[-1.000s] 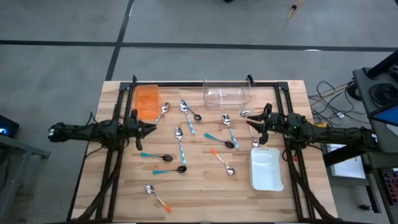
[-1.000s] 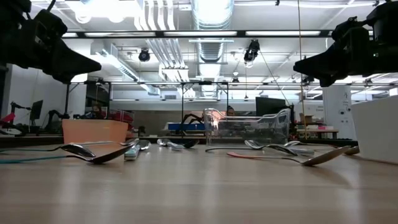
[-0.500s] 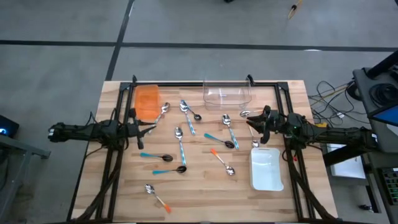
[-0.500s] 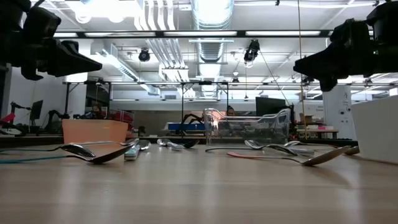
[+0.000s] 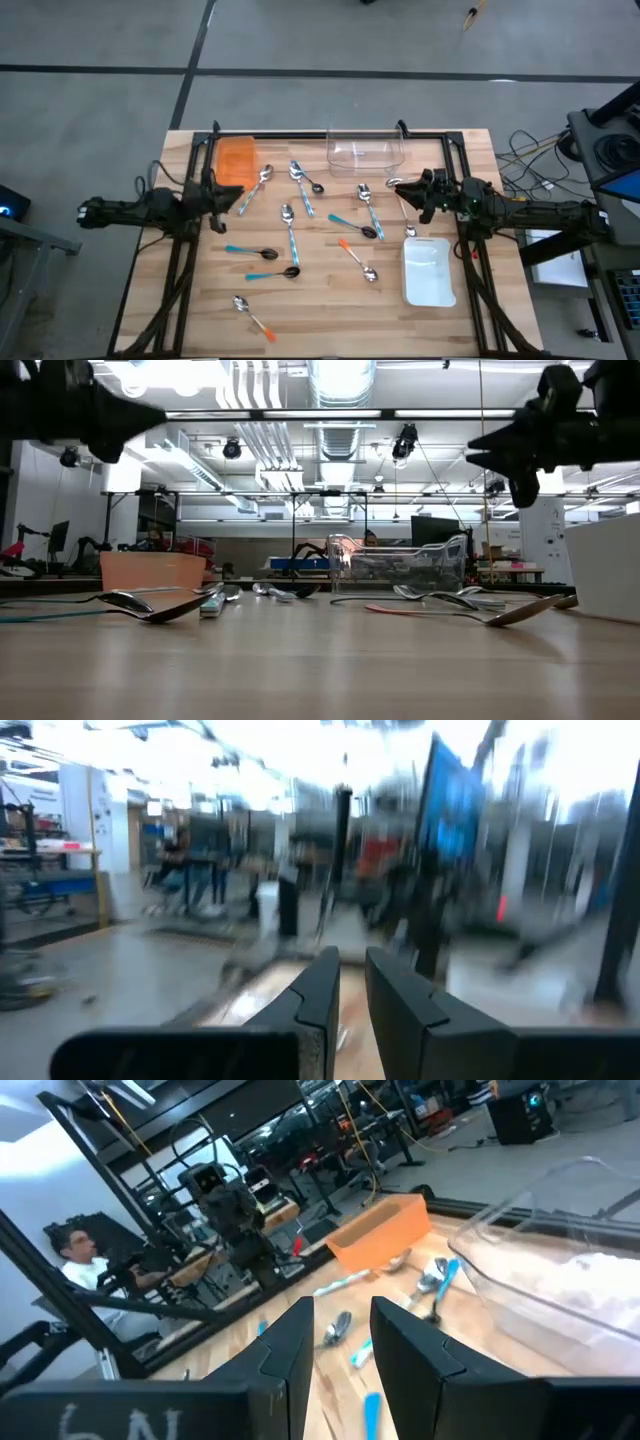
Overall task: Sort silverware by color (type)
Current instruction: Put the blue spoon into the white bin
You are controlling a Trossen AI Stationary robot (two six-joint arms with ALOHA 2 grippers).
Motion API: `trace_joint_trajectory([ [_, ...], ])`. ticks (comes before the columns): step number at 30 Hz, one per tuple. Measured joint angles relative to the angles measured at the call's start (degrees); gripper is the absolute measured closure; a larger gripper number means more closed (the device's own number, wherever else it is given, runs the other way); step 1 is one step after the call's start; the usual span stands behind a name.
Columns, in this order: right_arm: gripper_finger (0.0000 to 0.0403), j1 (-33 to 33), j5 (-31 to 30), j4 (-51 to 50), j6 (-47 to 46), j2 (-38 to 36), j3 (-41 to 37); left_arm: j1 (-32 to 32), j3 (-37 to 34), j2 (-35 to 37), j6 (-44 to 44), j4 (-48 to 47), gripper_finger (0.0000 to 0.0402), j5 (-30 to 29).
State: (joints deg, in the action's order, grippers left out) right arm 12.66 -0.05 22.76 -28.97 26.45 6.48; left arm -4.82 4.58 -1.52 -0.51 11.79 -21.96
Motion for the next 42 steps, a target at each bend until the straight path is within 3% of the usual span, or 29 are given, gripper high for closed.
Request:
trace_joint_trajectory([
  [8, 0.0309, 0.0, 0.0, -12.5, -1.5, 11.9, 11.5, 0.0, 0.0, 0.0, 1.1, 17.4, 0.0366, 0.0],
  [12, 0.0309, 0.0, -0.1, -24.3, -4.2, 17.2, 18.4, 0.0, 0.0, 0.0, 0.6, 18.2, 0.0366, -0.1],
  [17, 0.0309, 0.0, -0.1, -39.0, -9.1, 23.0, 26.3, 0.0, 0.0, 0.0, -6.1, 17.8, 0.0366, -3.5],
  [23, 0.0309, 0.0, 0.0, -51.2, -11.6, 27.7, 34.1, 0.0, 0.0, -0.8, -5.6, 19.8, 0.0366, -3.7],
  [31, 0.0309, 0.0, 0.0, -54.1, -12.4, 33.0, 40.8, 0.0, 0.0, -5.1, -7.9, 26.7, 0.0366, -1.5],
  [36, 0.0309, 0.0, 0.2, -54.3, -14.6, 36.6, 43.3, 0.0, 0.5, -11.1, -9.7, 31.3, 0.0366, -1.1],
  [42, 0.0309, 0.0, 0.5, -57.2, -15.5, 42.1, 47.4, 0.1, 5.6, -19.9, -15.8, 30.0, 0.0366, -1.1],
])
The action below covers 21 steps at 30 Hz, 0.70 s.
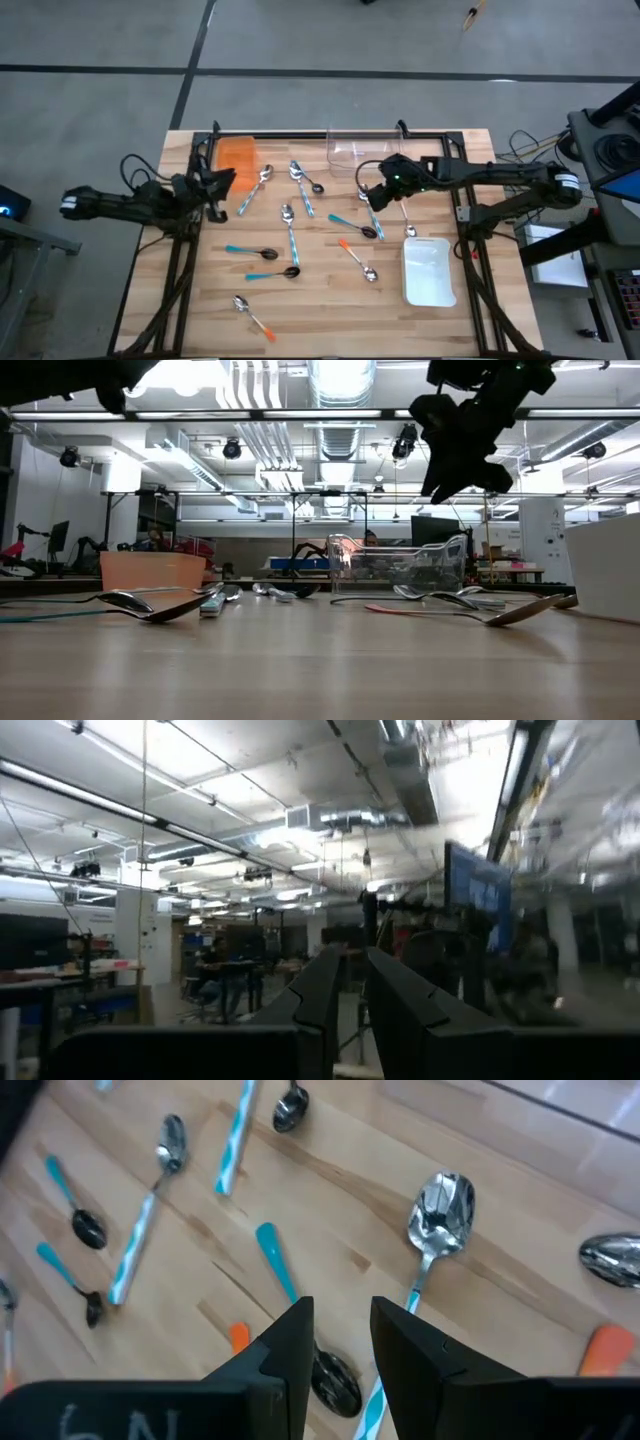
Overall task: Sort silverware by color (type)
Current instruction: Put the blue spoon into the white bin
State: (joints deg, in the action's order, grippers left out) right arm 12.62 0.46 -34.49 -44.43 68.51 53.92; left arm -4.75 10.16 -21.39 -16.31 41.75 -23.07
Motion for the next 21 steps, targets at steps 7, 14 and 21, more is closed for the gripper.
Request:
trace_joint_trajectory([
  [7, 0.0309, 0.0, 0.0, -6.6, -1.1, 7.6, 6.7, 0.5, 8.6, -9.3, -7.0, -18.2, 0.0366, -2.5],
  [14, 0.0309, 0.0, 0.0, -16.1, -1.2, 14.8, 14.0, 1.6, 15.5, -18.1, -5.8, -35.1, 0.0366, -2.5],
  [21, 0.0309, 0.0, -0.1, -16.6, 1.1, 20.1, 17.4, 1.9, 17.8, -24.0, -5.5, -36.7, 0.0366, -1.9],
])
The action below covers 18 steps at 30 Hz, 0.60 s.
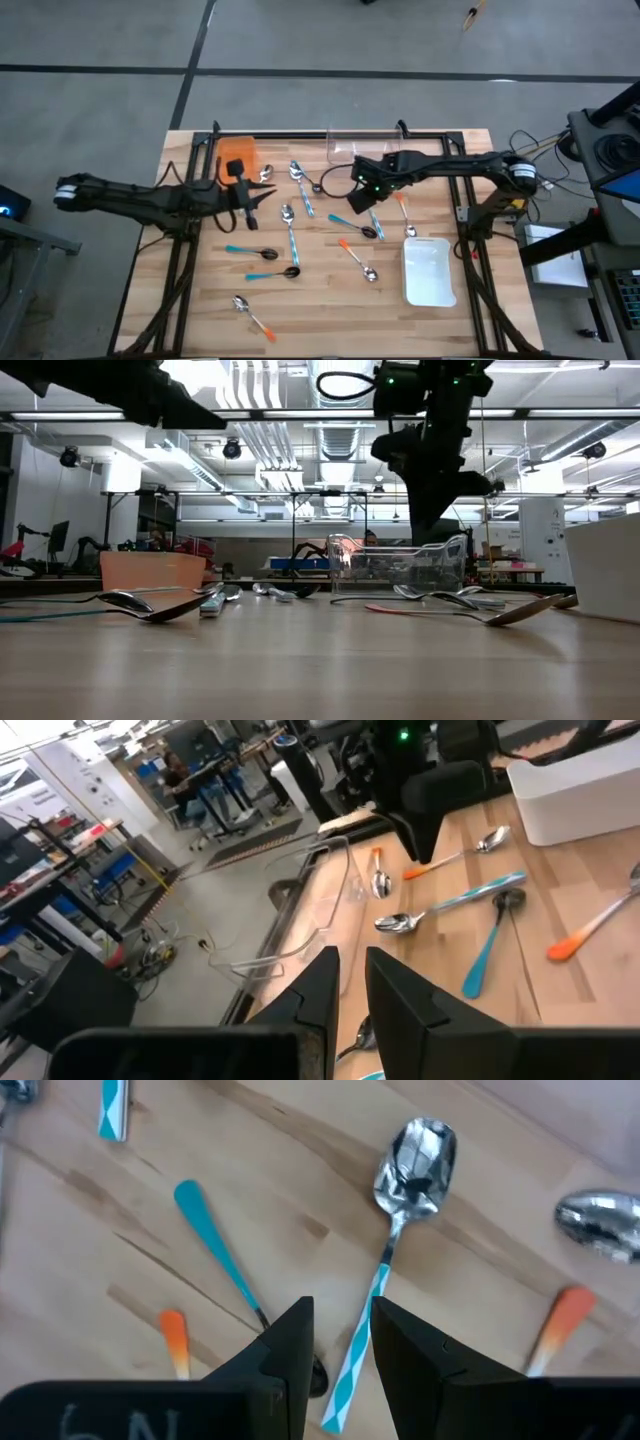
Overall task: Sort silverware by color (type)
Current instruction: Put the blue spoon into the white bin
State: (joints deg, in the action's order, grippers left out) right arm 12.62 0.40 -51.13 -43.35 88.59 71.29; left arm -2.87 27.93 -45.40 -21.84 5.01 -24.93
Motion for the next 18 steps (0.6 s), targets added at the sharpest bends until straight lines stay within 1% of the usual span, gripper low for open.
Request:
trace_joint_trajectory([
  [4, 0.0309, -0.1, 0.5, 0.0, 7.2, 2.4, 0.8, 0.0, 0.3, -1.3, -0.1, 0.0, 0.0366, 0.0],
  [8, 0.0309, -0.1, 3.9, -0.1, 13.9, 4.4, 1.3, 0.0, -0.7, -0.8, -1.0, -0.6, 0.0366, 0.0],
  [11, 0.0309, -0.1, 6.3, 0.0, 15.5, 5.6, 1.8, 0.0, -0.9, 0.2, -1.4, -1.3, 0.0366, 0.0],
  [18, 0.0309, -0.1, 6.7, 1.9, 15.5, 7.7, 2.7, 0.0, -0.9, 1.6, -1.4, -1.2, 0.0366, 0.0],
])
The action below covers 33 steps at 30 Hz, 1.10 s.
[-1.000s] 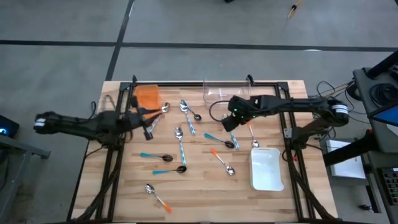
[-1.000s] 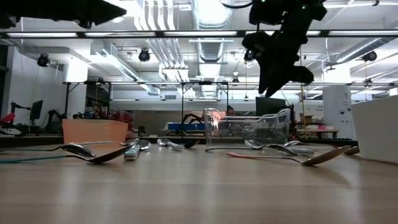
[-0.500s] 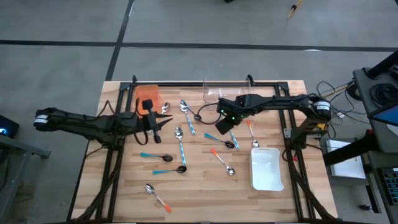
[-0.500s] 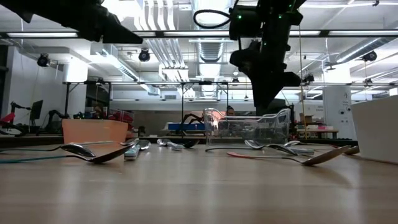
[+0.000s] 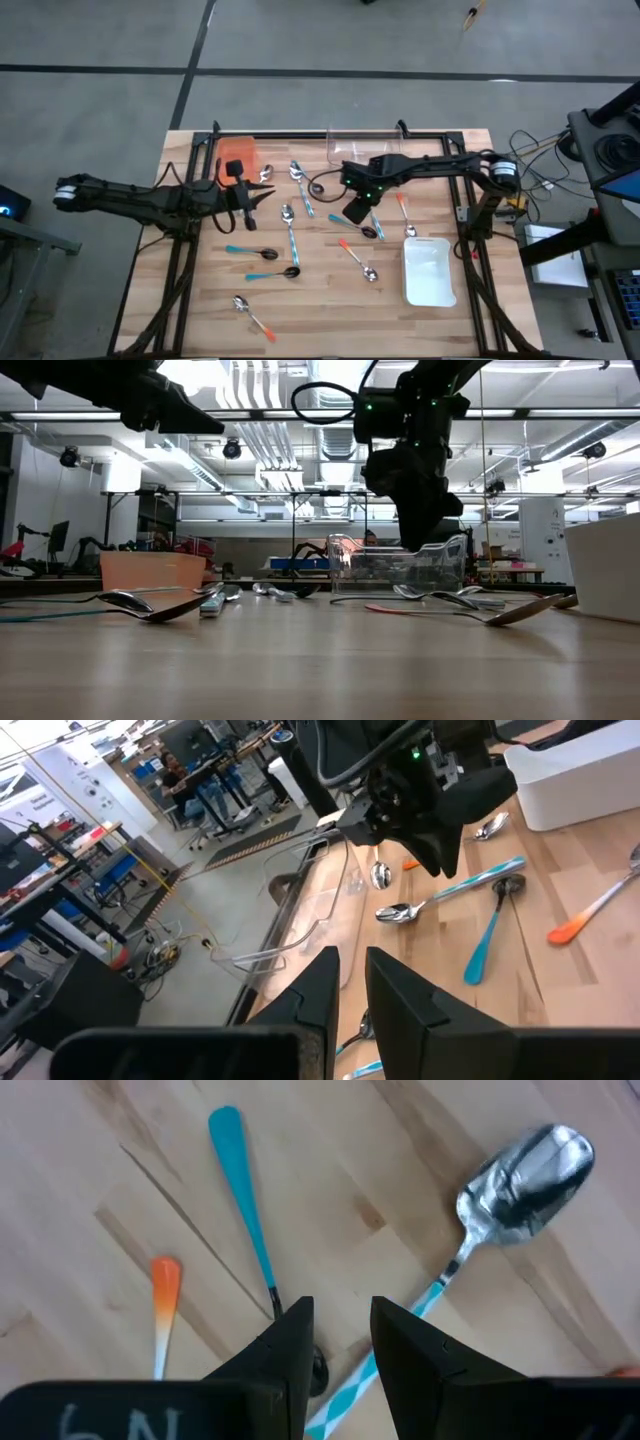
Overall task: Sort silverware by color (type)
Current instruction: Put the blue spoon into the white bin
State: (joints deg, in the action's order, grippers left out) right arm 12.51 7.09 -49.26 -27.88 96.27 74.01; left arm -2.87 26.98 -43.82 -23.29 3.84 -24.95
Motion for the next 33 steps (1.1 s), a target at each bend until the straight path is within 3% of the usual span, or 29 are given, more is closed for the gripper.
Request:
trace_joint_trajectory([
  [7, 0.0309, 0.0, 3.8, 1.3, -1.6, 1.5, 2.0, 0.0, 0.2, 0.0, 0.0, 0.3, 0.0366, 0.0],
  [24, 0.0309, -1.0, 3.6, 11.6, -4.6, 2.1, 3.2, 0.0, 0.2, -0.1, -0.2, 0.5, 0.0366, 0.0],
  [30, 0.0279, -2.9, 2.9, 11.9, -4.0, 2.1, 3.2, 0.0, 0.2, -0.1, -0.7, 1.5, 0.0366, 0.0],
  [33, 0.025, -4.5, -0.4, 12.2, -1.1, 2.2, 3.1, 0.0, 0.2, -0.1, -1.2, 2.8, 0.0366, 0.0],
])
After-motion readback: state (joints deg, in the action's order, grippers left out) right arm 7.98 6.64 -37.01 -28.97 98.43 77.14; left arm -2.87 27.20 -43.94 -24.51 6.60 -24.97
